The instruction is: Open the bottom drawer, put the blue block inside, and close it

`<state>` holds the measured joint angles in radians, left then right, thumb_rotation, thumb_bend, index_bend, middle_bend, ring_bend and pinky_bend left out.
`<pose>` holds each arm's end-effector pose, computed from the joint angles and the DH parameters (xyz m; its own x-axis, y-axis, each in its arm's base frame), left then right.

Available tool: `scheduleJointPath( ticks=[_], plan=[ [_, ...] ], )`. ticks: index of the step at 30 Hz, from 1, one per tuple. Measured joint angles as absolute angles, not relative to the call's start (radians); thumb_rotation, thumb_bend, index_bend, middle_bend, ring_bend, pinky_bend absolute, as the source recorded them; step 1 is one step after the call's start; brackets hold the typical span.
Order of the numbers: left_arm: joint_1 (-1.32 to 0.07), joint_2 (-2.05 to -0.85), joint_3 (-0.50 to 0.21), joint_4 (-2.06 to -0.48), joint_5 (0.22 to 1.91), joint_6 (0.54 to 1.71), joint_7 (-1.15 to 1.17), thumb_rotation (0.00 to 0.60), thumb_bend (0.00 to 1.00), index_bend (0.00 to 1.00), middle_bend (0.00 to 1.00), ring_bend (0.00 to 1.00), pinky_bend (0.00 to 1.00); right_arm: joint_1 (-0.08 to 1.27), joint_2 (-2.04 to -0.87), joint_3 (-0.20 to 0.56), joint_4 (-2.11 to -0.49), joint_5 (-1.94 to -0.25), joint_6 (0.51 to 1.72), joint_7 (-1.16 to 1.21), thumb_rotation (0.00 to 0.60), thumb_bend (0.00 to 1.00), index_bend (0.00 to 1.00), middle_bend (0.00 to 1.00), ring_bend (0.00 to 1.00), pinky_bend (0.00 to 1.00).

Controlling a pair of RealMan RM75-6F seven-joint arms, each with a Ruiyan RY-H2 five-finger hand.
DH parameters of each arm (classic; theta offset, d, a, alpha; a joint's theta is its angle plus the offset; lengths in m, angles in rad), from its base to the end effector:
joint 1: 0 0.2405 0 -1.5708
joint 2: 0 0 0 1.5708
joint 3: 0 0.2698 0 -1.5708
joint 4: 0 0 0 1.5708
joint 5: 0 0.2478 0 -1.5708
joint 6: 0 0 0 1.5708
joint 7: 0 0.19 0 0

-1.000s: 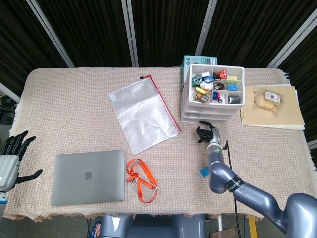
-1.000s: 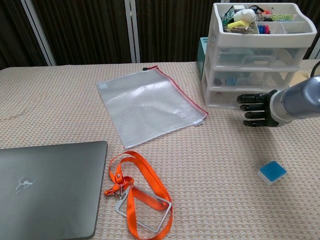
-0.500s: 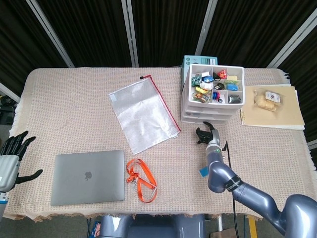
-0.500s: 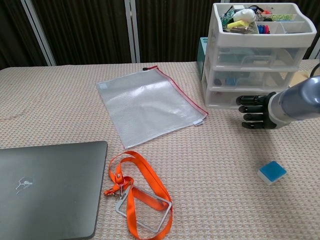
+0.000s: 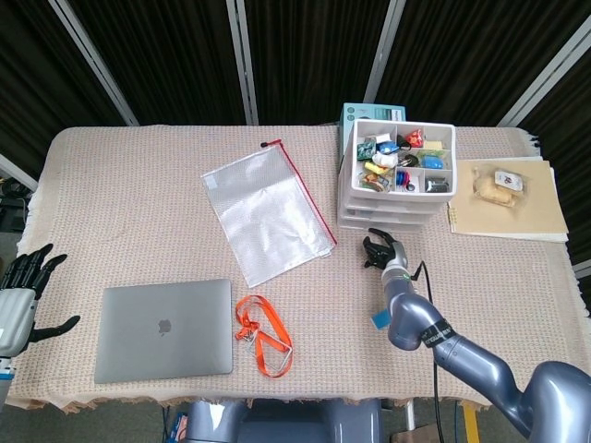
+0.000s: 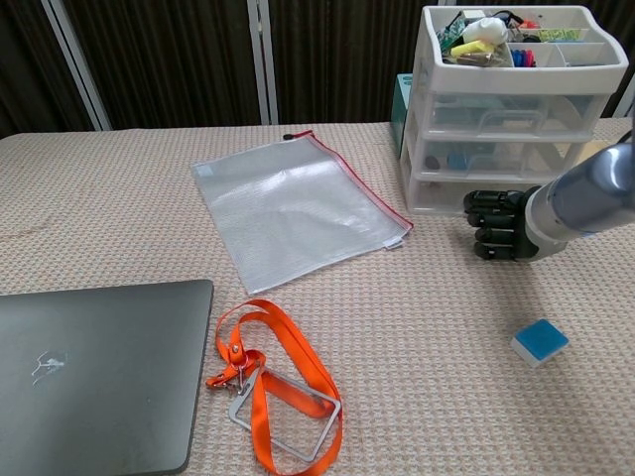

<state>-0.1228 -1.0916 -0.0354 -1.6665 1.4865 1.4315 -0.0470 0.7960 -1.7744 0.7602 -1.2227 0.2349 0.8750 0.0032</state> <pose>-0.3267 0.2389 0.1226 0.3276 0.0598 0.9429 0.9448 -0.0304 -0.3263 -0.1989 -0.4626 -0.1016 -0.8412 0.2184 0.4946 -0.2090 0.7123 -0.6700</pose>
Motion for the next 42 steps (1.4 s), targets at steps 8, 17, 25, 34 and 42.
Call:
scheduleJointPath(
  ticks=[8,17,25,34,42],
  plan=[
    [-0.123,-1.09,-0.034,-1.668,1.485,1.428,-0.052,0.6,0.18,0.12,0.0,0.0,0.0,0.802,-1.782,0.779,-1.201,0.236,0.884,-0.002,0.6,0.49,0.27,0.83,0.85,0.71],
    [-0.123,-1.089,-0.034,-1.67,1.484,1.427,-0.051,0.6,0.18,0.12,0.0,0.0,0.0,0.798,-1.791,0.803,-1.201,0.232,0.903,0.018,0.6,0.49,0.31,0.83,0.85,0.7],
    [-0.124,-1.087,-0.034,-1.673,1.482,1.423,-0.056,0.6,0.18,0.12,0.0,0.0,0.0,0.799,-1.799,0.821,-1.167,0.261,0.869,0.008,0.6,0.49,0.33,0.83,0.85,0.71],
    [-0.126,-1.083,-0.034,-1.676,1.477,1.416,-0.064,0.6,0.18,0.13,0.0,0.0,0.0,0.809,-1.808,0.833,-1.132,0.279,0.846,-0.019,0.6,0.5,0.36,0.83,0.85,0.71],
    [-0.127,-1.082,-0.034,-1.677,1.477,1.415,-0.065,0.6,0.18,0.13,0.0,0.0,0.0,0.799,-1.803,0.835,-1.156,0.289,0.854,-0.029,0.6,0.49,0.4,0.83,0.85,0.71]
  ],
)
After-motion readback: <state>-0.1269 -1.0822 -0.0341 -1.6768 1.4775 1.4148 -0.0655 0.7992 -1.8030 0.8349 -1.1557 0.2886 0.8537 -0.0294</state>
